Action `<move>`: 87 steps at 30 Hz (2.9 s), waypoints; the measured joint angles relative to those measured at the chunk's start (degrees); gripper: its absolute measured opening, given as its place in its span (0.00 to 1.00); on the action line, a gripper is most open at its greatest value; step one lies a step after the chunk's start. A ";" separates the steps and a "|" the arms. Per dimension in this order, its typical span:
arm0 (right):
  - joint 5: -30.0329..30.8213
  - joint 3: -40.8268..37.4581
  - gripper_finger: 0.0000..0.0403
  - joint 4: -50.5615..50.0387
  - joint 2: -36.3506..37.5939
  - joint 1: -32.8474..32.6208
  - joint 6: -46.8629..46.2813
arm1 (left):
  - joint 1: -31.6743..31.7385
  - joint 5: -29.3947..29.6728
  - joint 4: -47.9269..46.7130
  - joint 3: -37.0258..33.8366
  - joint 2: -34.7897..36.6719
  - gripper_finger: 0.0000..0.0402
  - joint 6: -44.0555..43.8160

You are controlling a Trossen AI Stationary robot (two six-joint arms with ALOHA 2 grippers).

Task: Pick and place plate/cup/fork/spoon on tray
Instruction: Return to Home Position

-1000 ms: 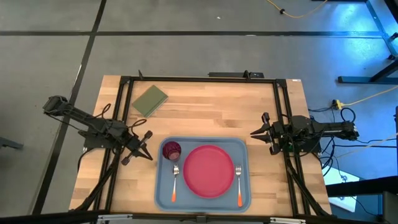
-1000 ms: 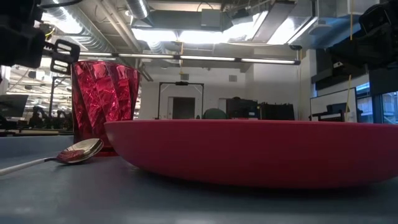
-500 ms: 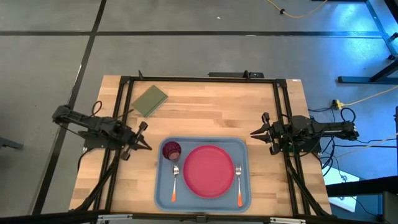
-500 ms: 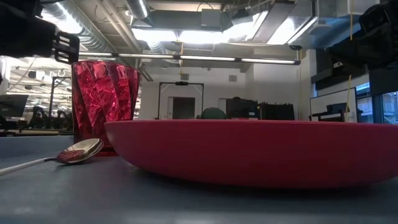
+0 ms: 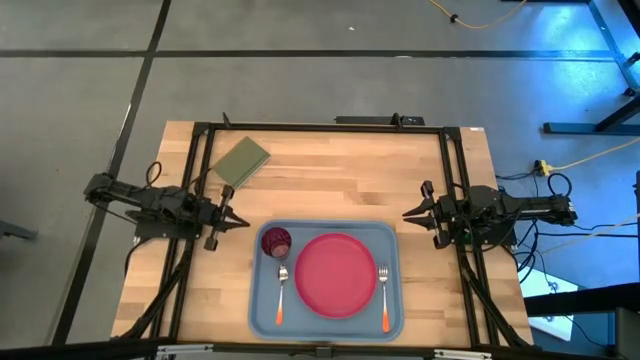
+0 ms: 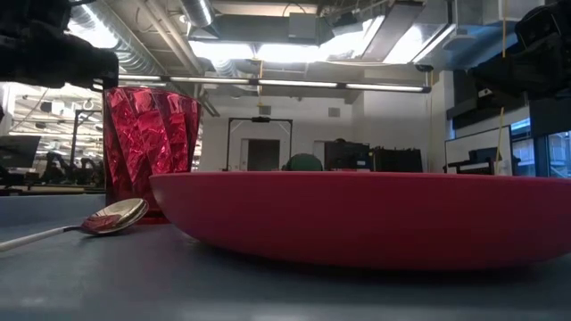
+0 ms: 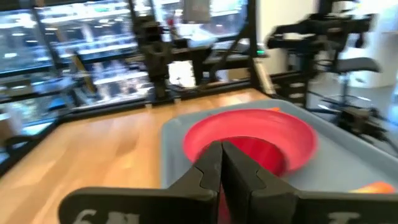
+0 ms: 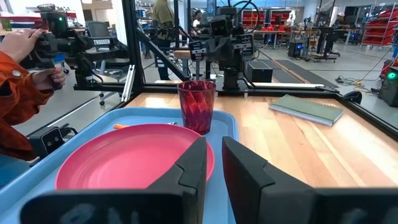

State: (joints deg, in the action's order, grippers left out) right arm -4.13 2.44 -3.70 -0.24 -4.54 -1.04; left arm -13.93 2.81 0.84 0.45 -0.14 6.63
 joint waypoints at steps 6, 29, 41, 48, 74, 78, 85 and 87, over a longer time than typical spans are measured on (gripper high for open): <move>0.00 0.00 0.14 0.00 -0.01 0.00 0.00 | 3.17 3.45 0.66 -0.02 0.00 0.00 0.22; 0.00 0.00 0.14 0.00 0.00 -0.01 0.00 | 6.10 3.71 0.76 -0.02 0.00 0.01 -0.35; 0.01 0.00 0.14 0.00 -0.01 -0.01 0.00 | 6.10 3.74 0.79 -0.02 0.00 0.02 -0.42; 0.00 0.00 0.14 0.00 0.00 0.01 0.00 | 6.10 3.74 0.81 -0.02 0.00 0.02 -0.40; 0.01 0.00 0.14 0.00 0.01 -0.01 0.00 | 6.10 3.74 0.81 -0.02 0.00 0.02 -0.42; -0.01 0.00 0.14 0.00 -0.01 -0.01 0.00 | 6.10 3.74 0.81 -0.02 0.02 0.02 -0.42; -0.01 0.00 0.14 0.01 -0.01 0.01 0.00 | 6.10 3.74 0.81 -0.02 0.00 0.02 -0.42; -0.01 0.00 0.14 0.00 -0.01 -0.01 0.00 | 6.08 3.74 0.81 -0.02 0.00 0.02 -0.42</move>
State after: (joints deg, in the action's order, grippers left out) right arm -4.14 2.44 -3.70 -0.24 -4.56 -1.04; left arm -7.86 6.55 1.65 0.43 -0.14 6.22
